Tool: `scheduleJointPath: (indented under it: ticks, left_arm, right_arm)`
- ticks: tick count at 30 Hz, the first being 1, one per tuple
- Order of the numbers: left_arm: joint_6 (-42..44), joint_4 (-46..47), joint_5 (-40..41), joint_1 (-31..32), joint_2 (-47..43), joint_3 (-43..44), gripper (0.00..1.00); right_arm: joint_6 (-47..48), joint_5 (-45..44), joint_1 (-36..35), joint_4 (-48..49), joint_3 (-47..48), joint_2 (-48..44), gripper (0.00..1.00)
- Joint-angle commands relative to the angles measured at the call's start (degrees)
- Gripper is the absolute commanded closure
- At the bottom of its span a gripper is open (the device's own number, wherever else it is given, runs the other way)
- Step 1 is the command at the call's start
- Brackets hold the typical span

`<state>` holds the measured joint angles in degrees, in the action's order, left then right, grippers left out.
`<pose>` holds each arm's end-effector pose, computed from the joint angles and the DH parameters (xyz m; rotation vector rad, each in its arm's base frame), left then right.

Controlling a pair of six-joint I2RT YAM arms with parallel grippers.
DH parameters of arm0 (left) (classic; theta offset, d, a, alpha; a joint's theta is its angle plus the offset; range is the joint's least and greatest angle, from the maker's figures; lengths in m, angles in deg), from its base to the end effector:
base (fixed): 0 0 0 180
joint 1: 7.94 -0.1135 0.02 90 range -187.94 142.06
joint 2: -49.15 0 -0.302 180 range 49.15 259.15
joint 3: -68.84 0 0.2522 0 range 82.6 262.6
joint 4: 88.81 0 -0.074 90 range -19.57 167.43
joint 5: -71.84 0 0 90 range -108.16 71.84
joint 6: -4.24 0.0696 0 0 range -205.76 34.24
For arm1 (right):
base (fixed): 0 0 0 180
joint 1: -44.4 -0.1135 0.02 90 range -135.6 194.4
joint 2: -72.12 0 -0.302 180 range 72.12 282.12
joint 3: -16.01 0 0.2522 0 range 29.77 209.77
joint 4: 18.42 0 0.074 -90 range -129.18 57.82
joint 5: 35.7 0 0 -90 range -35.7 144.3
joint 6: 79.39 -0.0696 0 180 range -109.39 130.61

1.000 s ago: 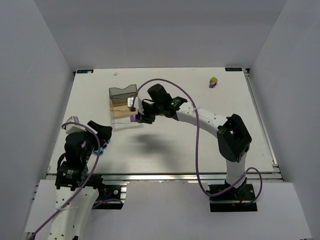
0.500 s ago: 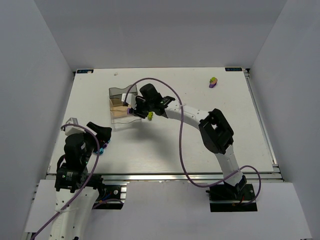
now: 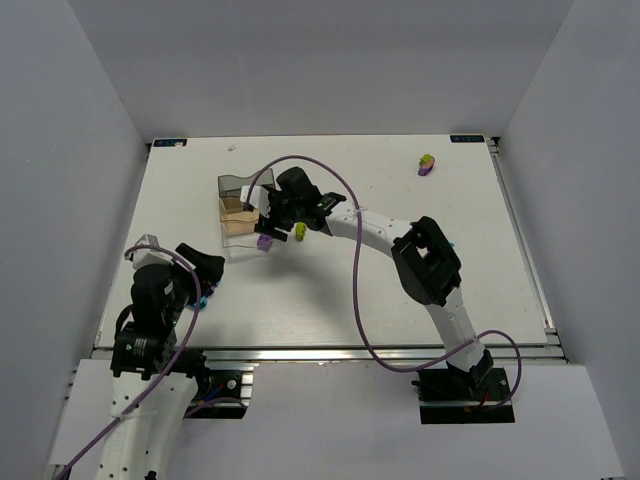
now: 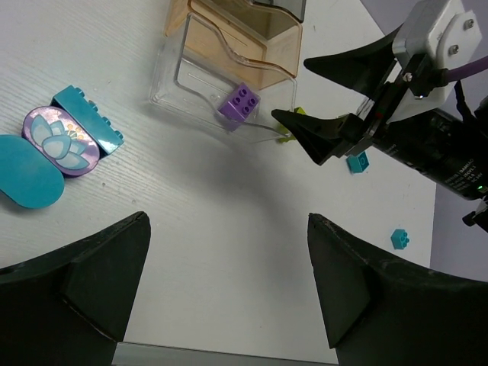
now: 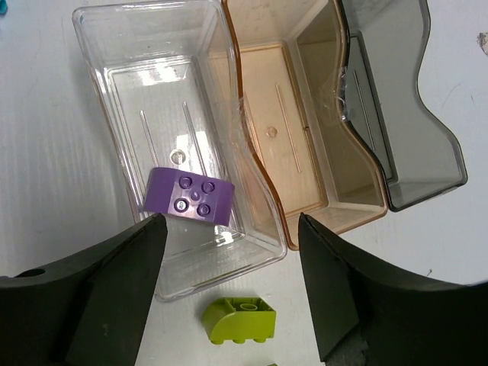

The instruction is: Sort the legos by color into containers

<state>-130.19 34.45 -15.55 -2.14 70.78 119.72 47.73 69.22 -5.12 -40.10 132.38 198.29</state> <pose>0.0865 -0.0056 0.2818 -0.7175 1.9600 -0.4946 0.3546 0.4431 0.2406 -1.5678 1.4358 0.4043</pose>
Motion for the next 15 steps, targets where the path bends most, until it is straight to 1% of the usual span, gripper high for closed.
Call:
scheduleJointPath:
  ticks: [1, 5, 6, 7, 8, 9, 10, 11, 12, 14, 15]
  left_arm:
    - [0.5, -0.3, 1.1, -0.2, 1.5, 1.5, 0.07]
    - [0.0, -2.3, 3.4, -0.2, 4.8, 2.7, 0.09]
    - [-0.7, -3.0, 4.2, -0.2, 5.6, 2.9, 0.13]
    - [-2.1, -4.7, 6.4, -0.2, 6.5, 3.0, 0.26]
    - [-3.5, -5.9, 8.1, -0.2, 8.3, 3.3, 0.37]
    - [-7.4, -8.9, 9.9, -0.2, 9.2, 4.0, 0.49]
    - [-9.5, -10.4, 13.3, -0.2, 10.2, 4.4, 0.68]
    - [-12.0, -11.8, 14.3, -0.2, 11.9, 4.7, 0.70]
    - [-16.4, -13.4, 14.9, -0.2, 12.8, 5.1, 0.70]
    - [-20.9, -14.7, 15.3, -0.2, 14.4, 5.4, 0.46]
    - [-25.6, -16.3, 15.5, -0.2, 16.3, 5.5, 0.35]
  right_arm:
    - [0.1, 0.6, 0.3, 2.9, 0.9, -1.1, 0.25]
    - [-3.2, 4.0, 1.4, 2.6, 0.1, -5.3, 0.26]
    - [-3.6, 6.9, 2.3, 2.1, -0.1, -6.4, 0.26]
    - [-4.2, 8.4, 2.8, 1.3, -0.5, -8.4, 0.28]
    - [-5.3, 10.0, 3.2, 1.1, -1.9, -9.4, 0.28]
    - [-6.0, 12.4, 4.0, 1.1, -2.7, -10.5, 0.29]
    - [-6.6, 13.1, 4.3, 0.8, -3.5, -12.4, 0.29]
    - [-7.5, 13.9, 4.6, 0.6, -5.8, -13.4, 0.30]
    - [-7.8, 14.1, 4.7, 0.7, -7.2, -14.5, 0.29]
    - [-8.6, 14.3, 4.9, 1.9, -10.7, -17.9, 0.27]
    - [-9.4, 14.5, 5.0, 2.6, -14.4, -19.2, 0.26]
